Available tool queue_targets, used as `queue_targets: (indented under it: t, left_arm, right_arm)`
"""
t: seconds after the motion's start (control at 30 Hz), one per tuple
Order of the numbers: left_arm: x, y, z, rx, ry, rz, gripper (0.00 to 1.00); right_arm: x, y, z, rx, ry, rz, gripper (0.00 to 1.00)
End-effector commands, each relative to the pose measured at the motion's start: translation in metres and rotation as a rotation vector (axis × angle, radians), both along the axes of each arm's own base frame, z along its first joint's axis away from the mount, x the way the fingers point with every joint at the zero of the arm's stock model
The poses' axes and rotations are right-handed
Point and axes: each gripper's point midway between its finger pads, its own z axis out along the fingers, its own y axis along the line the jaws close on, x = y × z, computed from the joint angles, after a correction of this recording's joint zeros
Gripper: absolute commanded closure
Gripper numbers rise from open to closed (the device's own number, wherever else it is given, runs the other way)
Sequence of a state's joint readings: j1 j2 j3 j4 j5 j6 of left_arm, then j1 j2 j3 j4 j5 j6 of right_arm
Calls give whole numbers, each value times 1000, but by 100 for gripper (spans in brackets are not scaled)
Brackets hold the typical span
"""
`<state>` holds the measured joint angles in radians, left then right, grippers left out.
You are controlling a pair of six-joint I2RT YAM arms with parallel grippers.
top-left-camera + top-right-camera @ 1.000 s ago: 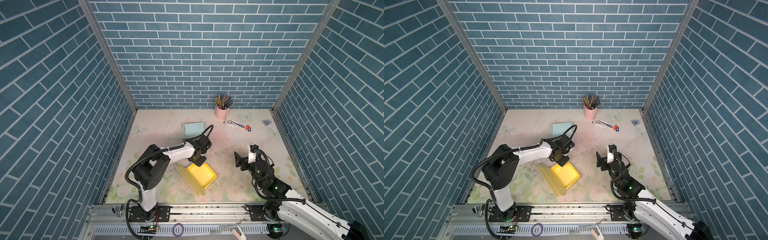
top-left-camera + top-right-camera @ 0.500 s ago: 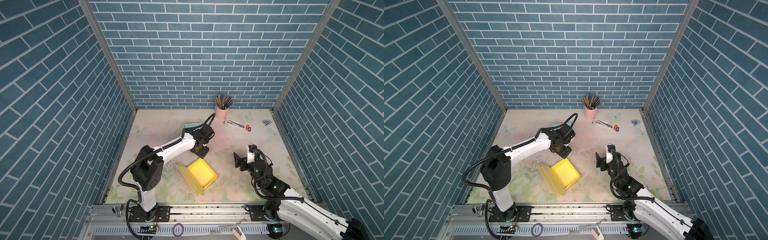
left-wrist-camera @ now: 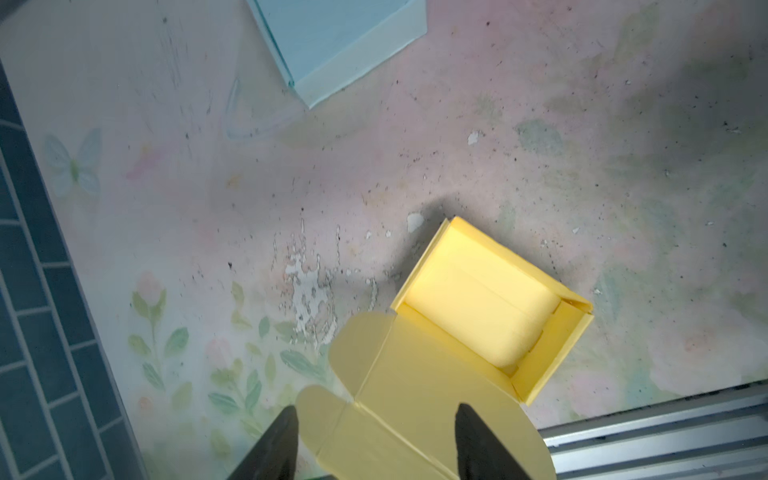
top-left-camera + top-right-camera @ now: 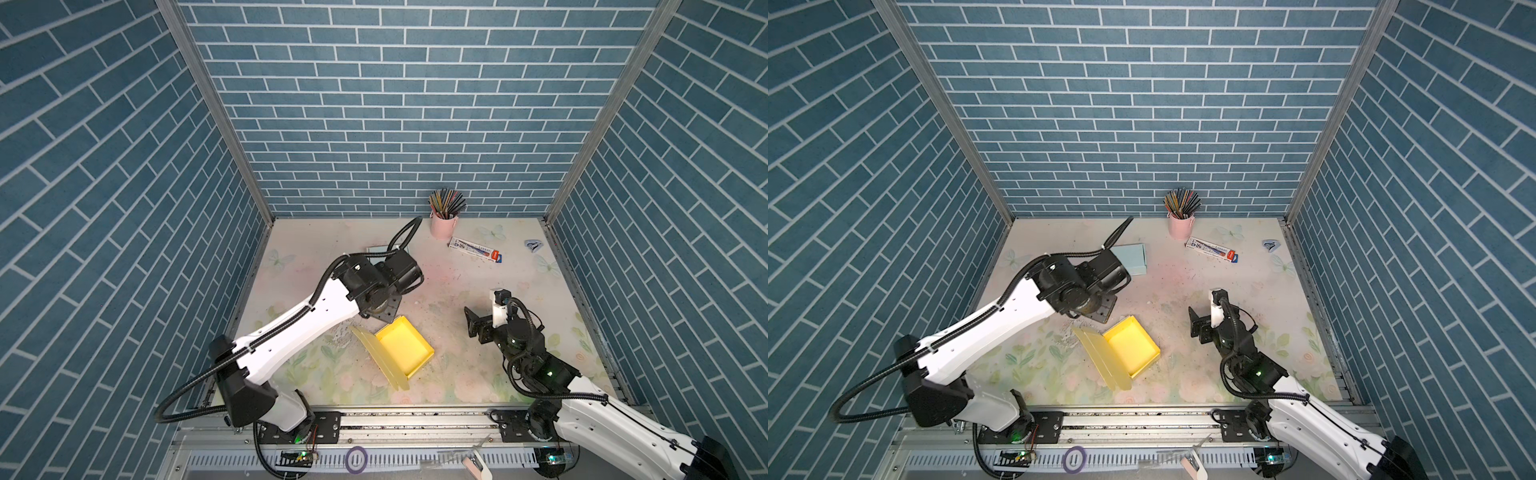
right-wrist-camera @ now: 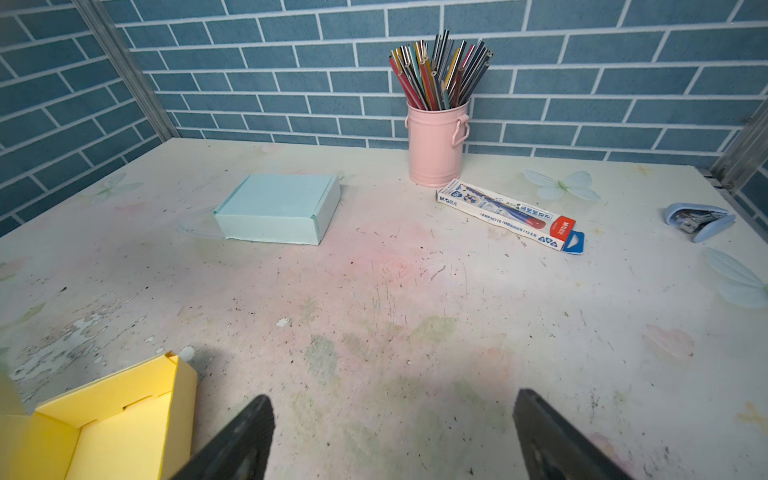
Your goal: Fold the paper box
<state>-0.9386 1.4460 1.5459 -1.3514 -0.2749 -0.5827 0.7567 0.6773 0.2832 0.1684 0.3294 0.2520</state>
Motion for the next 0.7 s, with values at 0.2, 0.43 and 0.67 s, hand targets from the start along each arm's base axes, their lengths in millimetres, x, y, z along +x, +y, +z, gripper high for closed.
queue_targets:
  t: [0.2, 0.43, 0.67]
  left_arm:
    - [-49, 10, -30, -177, 38, 230, 40]
    - [-67, 3, -47, -203, 50, 245, 39]
    - [-71, -4, -62, -238, 53, 247, 40]
  right_arm:
    - [-2, 16, 7, 0, 16, 85, 9]
    - [-3, 18, 6, 5, 20, 91, 10]
    - [-4, 16, 5, 8, 27, 91, 10]
